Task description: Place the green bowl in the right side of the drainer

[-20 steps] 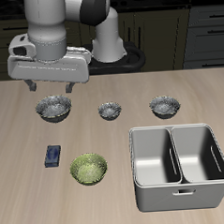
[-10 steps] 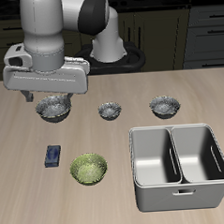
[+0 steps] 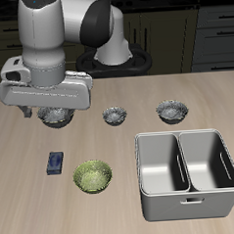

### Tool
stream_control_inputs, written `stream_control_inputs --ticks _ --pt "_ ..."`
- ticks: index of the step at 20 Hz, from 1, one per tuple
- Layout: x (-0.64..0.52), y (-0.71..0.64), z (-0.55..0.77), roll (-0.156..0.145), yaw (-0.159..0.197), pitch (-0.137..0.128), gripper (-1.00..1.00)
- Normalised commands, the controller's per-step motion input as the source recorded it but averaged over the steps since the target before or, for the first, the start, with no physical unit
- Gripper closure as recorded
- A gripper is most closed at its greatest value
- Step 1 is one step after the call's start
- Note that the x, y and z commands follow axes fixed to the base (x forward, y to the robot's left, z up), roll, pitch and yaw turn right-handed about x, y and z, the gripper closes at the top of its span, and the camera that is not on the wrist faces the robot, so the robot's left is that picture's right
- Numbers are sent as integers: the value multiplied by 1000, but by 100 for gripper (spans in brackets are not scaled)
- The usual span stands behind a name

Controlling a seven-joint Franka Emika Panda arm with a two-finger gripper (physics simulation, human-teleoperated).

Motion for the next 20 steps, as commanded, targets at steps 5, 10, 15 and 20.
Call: stream_control_inputs --ticks 5,10,15,20 --pt "46 131 -296 6 -7 22 -100" --pt "61 76 -287 10 24 15 -100" --pt "52 42 -348 -9 0 28 -100" --pt "90 99 -313 -1 5 27 -100"
